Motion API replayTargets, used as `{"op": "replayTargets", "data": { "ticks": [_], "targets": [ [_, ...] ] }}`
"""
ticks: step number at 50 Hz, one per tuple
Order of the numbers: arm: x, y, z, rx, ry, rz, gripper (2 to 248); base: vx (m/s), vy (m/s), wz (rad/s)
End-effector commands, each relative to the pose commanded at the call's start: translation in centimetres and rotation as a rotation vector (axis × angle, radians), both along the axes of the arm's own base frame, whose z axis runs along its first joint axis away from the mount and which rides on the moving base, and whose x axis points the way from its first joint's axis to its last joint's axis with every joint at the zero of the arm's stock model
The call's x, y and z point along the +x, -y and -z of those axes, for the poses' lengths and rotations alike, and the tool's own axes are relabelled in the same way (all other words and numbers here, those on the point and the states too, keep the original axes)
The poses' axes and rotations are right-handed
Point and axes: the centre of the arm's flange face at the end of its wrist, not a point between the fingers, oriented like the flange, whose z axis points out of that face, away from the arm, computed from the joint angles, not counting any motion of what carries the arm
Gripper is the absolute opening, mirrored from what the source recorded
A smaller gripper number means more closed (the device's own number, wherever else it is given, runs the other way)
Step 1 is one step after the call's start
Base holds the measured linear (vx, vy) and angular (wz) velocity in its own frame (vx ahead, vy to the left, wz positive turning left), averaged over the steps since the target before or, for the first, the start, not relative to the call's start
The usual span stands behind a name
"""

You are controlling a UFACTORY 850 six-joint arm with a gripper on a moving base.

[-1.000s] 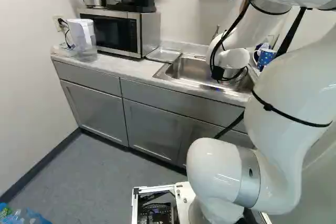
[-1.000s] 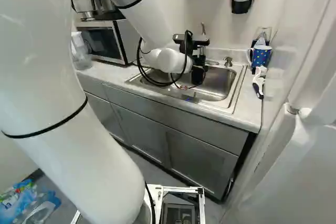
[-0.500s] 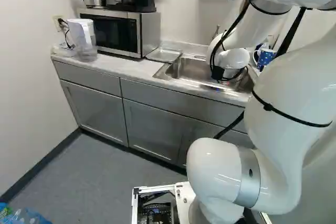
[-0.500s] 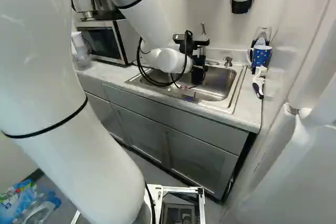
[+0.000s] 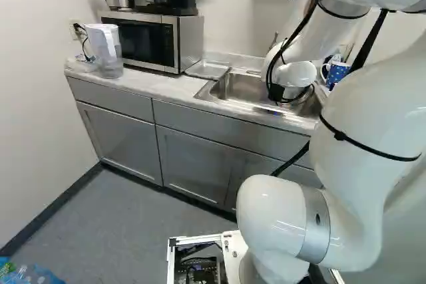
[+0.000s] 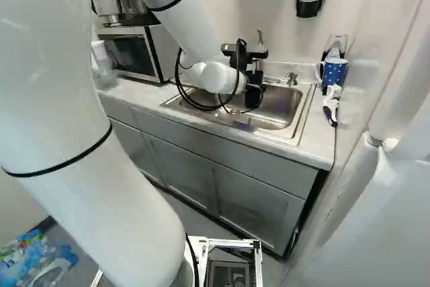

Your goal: Rinse the cup and place it in the tray

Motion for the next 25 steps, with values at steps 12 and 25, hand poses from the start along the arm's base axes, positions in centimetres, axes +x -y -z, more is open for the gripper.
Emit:
{"op": "replayTargets", "data": {
  "ticks": [12,25],
  "targets": [
    [0.00,0.00,0.00,0.000,0.000,0.000,126,0.000,0.000,0.000],
    [0.00,0.00,0.00,0.000,0.000,0.000,126,0.000,0.000,0.000]
  ]
}}
